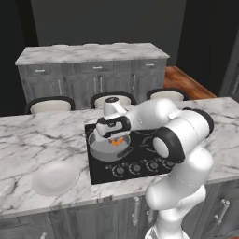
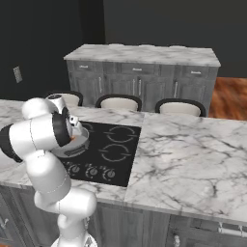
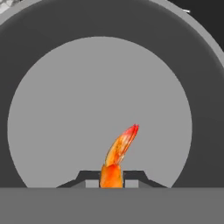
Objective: Retrieve the frozen meat and place it in the pot on a burner. Then turn the burner on.
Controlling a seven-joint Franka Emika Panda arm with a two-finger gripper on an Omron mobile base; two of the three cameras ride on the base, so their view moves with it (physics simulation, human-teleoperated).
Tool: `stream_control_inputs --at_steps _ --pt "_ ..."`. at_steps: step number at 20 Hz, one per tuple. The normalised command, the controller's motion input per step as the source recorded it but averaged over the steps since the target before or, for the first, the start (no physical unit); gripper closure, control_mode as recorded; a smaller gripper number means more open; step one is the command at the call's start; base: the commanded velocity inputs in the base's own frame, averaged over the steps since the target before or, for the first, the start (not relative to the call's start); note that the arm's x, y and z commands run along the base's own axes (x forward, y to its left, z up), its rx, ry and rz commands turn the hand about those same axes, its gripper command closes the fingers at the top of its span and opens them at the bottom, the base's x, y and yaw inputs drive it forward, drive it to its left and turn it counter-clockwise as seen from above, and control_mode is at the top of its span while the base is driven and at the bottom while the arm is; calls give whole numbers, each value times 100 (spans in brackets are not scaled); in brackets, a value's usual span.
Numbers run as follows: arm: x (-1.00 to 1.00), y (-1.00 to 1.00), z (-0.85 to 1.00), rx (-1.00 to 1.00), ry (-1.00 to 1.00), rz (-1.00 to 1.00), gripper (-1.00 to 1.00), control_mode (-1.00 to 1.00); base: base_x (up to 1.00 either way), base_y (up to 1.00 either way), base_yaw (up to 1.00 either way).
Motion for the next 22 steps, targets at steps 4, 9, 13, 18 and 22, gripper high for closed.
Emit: stream_control_inputs --at_steps 4,9,13,18,22 --pt "14 4 -7 0 0 0 100 -100 0 0 0" --pt "12 5 -14 0 0 0 100 -100 0 0 0" --pt "5 0 -20 0 0 0 100 -100 0 0 0" --pt "7 0 -22 0 0 0 100 -100 0 0 0" --pt "9 0 -24 0 0 0 100 -100 0 0 0"
